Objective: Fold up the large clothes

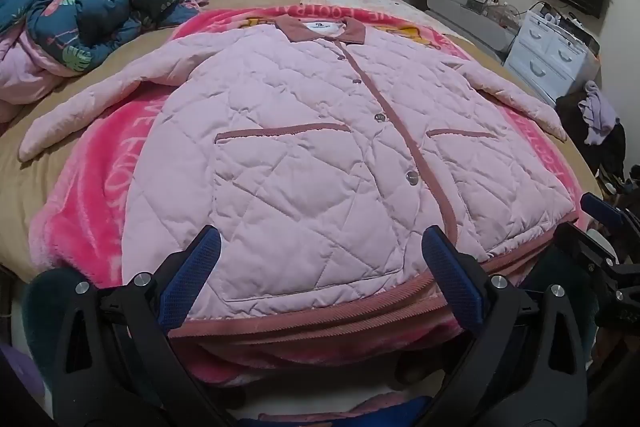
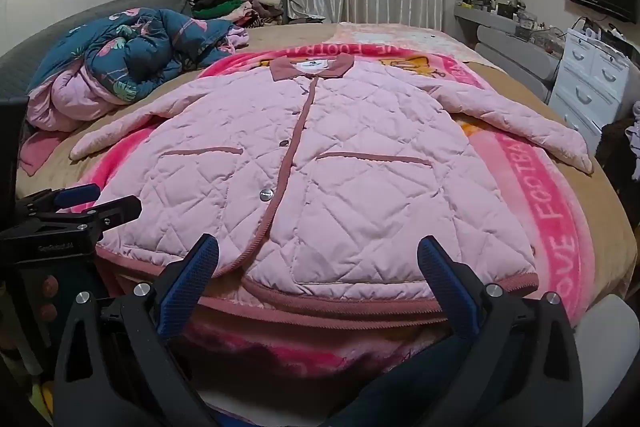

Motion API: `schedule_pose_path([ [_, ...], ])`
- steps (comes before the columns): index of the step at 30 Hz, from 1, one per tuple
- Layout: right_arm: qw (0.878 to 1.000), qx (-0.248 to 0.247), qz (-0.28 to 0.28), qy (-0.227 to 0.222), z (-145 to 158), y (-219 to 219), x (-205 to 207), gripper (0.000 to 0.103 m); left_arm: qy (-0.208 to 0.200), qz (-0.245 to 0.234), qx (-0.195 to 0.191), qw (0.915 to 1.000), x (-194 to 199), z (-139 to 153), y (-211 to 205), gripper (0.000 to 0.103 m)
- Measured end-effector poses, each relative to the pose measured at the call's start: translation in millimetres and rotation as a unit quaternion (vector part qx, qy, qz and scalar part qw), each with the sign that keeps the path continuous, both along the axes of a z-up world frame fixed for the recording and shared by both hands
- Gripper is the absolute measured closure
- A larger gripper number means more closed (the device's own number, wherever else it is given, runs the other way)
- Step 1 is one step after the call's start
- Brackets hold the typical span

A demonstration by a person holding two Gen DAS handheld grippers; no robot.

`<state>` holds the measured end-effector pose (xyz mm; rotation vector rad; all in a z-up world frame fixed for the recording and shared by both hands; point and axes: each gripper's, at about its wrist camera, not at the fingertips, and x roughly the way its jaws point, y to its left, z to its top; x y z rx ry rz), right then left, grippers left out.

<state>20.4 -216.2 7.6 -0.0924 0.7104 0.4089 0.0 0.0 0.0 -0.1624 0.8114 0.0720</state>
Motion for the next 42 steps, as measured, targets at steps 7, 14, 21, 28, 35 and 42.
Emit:
schedule_pose_path([
  [7, 1.0, -0.001, 0.002, 0.002, -0.1, -0.6, -1.6, 0.004, 0.001, 0.0, 0.0, 1.0, 0.9, -0.2, 1.3, 0.009],
  [14, 1.0, 0.0, 0.003, 0.004, -0.2, -1.3, -1.7, 0.004, -0.003, 0.0, 0.005, 1.0, -2.7, 4.3, -4.5, 0.009],
  [21, 1.0, 0.002, 0.001, 0.004, 1.5, -2.7, -3.9, 0.004, -0.005, 0.0, 0.004, 1.0, -3.3, 4.1, -4.5, 0.009],
  [28, 1.0, 0.004, 0.002, 0.005, 1.1, -1.7, -2.4, 0.004, -0.005, 0.0, 0.004, 1.0, -1.9, 4.1, -2.6, 0.009],
  [35, 1.0, 0.004, 0.001, 0.005, 1.5, -1.9, -2.9, 0.004, -0.005, 0.001, 0.003, 1.0, -2.0, 4.1, -2.2, 0.009],
  [42, 1.0, 0.005, 0.002, 0.006, 2.2, -2.4, -3.1, 0.004, -0.007, 0.0, 0.003, 1.0, -0.4, 4.5, -1.8, 0.009],
])
